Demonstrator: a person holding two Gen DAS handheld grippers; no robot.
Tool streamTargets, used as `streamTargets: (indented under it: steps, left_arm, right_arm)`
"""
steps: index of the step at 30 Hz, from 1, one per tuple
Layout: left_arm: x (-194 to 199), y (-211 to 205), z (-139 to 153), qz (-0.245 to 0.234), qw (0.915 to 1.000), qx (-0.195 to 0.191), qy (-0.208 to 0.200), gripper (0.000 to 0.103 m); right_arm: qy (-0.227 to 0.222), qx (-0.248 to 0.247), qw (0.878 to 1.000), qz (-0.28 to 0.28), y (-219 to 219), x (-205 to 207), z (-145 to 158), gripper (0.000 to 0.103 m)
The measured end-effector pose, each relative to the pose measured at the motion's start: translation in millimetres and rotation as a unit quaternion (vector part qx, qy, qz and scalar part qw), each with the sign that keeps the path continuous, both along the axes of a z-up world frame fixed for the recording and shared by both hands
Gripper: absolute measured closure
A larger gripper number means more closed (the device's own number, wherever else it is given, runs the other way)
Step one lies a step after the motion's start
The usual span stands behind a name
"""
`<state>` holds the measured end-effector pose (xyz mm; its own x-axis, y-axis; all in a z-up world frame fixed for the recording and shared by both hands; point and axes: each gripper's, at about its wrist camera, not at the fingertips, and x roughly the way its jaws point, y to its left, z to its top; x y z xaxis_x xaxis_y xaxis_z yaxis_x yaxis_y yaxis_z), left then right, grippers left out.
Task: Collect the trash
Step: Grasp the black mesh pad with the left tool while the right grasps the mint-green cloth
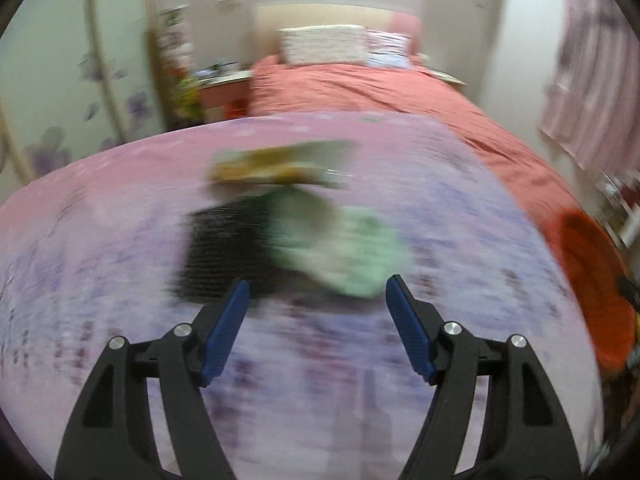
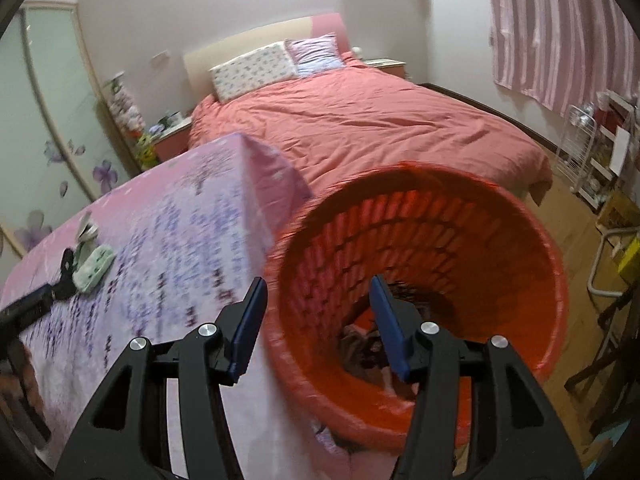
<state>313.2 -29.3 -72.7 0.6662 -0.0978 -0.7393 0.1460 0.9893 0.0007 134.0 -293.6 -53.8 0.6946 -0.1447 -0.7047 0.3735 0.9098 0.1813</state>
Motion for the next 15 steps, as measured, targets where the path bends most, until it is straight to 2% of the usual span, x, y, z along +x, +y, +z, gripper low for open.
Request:
streamTargets:
  steps: [4,10,12,15]
  left_arm:
    - [22,38,-5,0.038,0.9992,-0.004,0.013,0.033]
    - [40,48,-20,0.035,0.9986,-0.011,0.038,0.037]
    - [40,46,-18,0.028,0.9990,-0.013,0.033,0.059]
    - [40,45,-19,0.026,0.9992,0.000,0.030,0.082]
  right_arm:
    - [0.006,-0.003,1.000,0.028,26,10,-1,0.049]
    - [0.020,-0.010,0.998,0.056,57,23,-5,0.049]
    - [0.023,-0.011,0.998,0.060,63,26,-6,0.049]
    - [0.026,-0.008,0.997,0.071,75,31,-6,0.049]
